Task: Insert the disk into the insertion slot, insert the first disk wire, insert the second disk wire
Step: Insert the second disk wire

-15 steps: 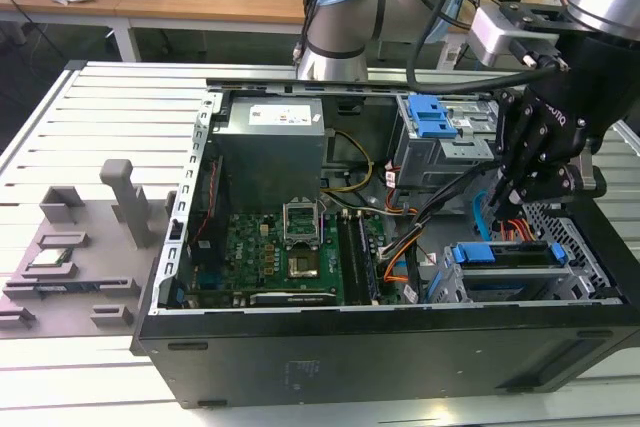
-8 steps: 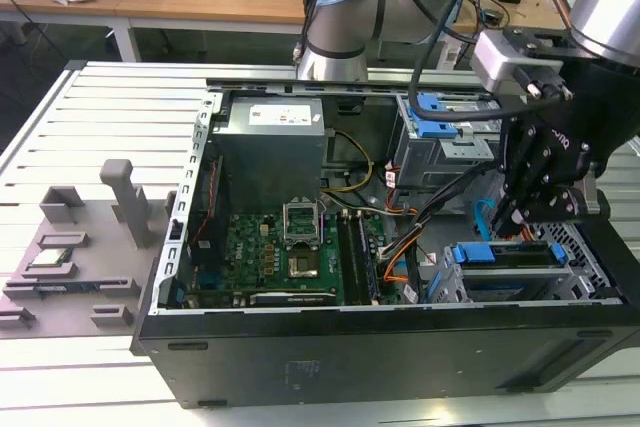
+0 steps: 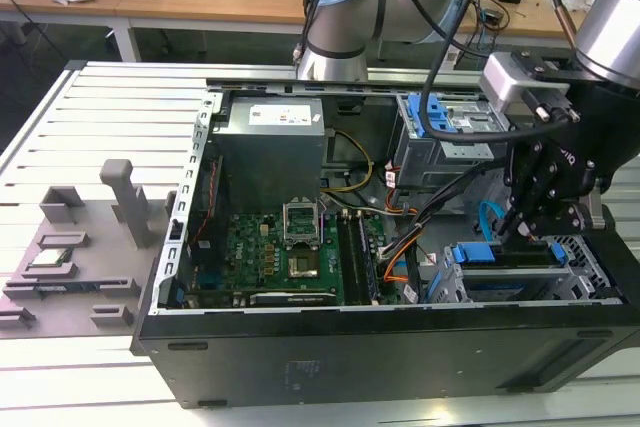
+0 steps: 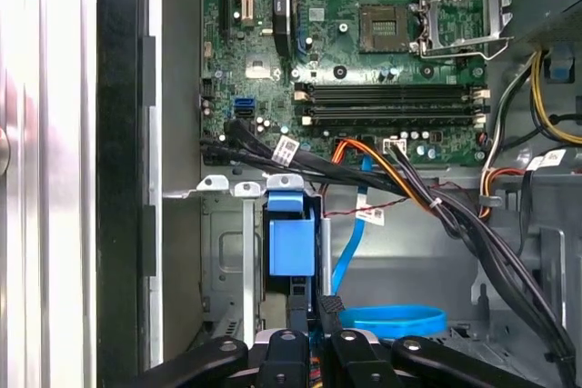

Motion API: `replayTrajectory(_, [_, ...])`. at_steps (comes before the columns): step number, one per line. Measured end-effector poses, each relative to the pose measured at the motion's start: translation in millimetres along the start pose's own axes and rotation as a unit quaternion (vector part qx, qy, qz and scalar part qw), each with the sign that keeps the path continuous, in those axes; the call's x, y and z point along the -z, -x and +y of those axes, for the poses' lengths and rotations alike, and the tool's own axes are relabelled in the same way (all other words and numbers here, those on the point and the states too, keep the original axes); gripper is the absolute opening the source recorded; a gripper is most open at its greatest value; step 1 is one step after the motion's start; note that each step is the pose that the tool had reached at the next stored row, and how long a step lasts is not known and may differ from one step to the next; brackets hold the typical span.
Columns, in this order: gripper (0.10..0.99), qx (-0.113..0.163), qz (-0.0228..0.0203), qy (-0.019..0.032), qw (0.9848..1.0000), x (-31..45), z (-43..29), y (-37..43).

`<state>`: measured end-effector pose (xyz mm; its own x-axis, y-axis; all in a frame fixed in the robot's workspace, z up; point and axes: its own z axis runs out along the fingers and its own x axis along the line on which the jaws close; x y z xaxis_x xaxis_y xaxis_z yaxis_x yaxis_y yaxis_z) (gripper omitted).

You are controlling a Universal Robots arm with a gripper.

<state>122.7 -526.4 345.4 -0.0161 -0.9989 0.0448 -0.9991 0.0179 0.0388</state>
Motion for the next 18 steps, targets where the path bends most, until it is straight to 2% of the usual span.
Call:
replayTrajectory(6, [0.161,0.0,0.0,0.0,1.0,-1.3,-3.3,0.2])
replayTrajectory(8, [0.161,0.0,0.0013,0.0,1.0,-6.1,-3.6,0.4])
replayTrajectory(10, [0.161,0.0,0.0018,-0.0001,1.0,-6.1,-3.6,0.4])
replayTrajectory(11, [0.173,0.0,0.0017,-0.0001,1.0,-6.2,-3.6,0.4])
replayTrajectory(12, [0.235,0.0,0.0017,0.0,1.0,-6.2,-3.6,0.4])
replayTrajectory(15, [0.235,0.0,0.0016,0.0,1.0,5.4,-3.2,0.1])
replayTrajectory(16, [0.235,0.0,0.0016,0.0,1.0,12.0,-2.9,0.8])
replayTrajectory(18, [0.235,0.0,0.0017,0.0,1.0,19.4,-2.5,3.4])
